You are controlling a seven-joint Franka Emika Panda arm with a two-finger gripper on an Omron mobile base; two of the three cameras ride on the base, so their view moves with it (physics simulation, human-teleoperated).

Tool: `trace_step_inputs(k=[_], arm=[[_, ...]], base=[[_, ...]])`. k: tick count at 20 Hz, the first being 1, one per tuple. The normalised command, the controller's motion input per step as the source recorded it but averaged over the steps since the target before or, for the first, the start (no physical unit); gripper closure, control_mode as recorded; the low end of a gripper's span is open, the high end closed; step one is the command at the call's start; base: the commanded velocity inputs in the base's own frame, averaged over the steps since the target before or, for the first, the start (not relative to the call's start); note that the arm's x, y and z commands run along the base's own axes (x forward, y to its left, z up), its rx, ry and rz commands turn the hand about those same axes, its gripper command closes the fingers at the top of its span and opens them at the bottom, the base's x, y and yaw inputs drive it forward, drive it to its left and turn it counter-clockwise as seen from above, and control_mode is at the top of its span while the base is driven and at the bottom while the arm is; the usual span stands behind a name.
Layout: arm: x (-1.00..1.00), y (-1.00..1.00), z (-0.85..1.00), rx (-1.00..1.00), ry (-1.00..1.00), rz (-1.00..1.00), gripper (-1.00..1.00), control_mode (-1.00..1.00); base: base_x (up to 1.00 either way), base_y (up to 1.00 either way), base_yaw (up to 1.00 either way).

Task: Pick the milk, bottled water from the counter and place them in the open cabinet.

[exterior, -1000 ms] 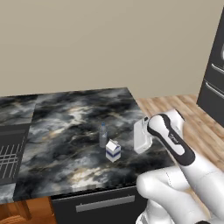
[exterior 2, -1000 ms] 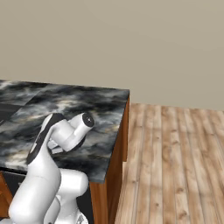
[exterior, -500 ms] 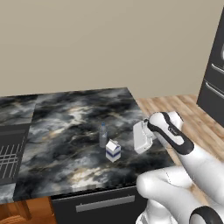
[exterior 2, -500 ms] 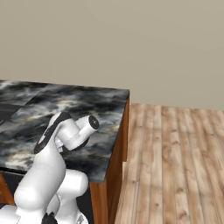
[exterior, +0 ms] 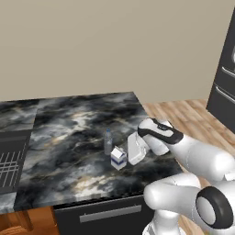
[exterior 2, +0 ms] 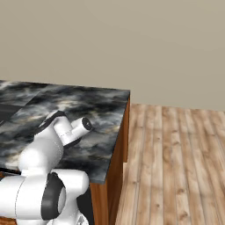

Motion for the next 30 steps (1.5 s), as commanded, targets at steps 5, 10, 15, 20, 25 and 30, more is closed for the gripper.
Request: trace_step_inputs(k=[5,10,15,20,25,30], arm=[[0.00,0.07,-0.36,0.00,-0.03,0.00,-1.00,-1.00],[0.00,0.01,-0.25,0.00,-0.04,0.00,-1.00,-1.00],[-0.23,0.00,-0.10,0.00,-0.10,-0.01,-1.00,-1.00],[-0.27,0.03,-0.14,0.00,-0.06,-0.01,-1.00,-1.00],[-0.02,0.12,-0.11,0.00,0.00,0.00,-1.00,-1.00],[0.00,0.04,-0.04,0.03,0.02,-0.01,-1.00,-1.00]], base=[[0.00,0.00,0.00],[0.00,0.00,0.00],[0.00,0.00,0.00],[0.00,0.00,0.00],[0.00,0.00,0.00],[0.00,0.00,0.00]])
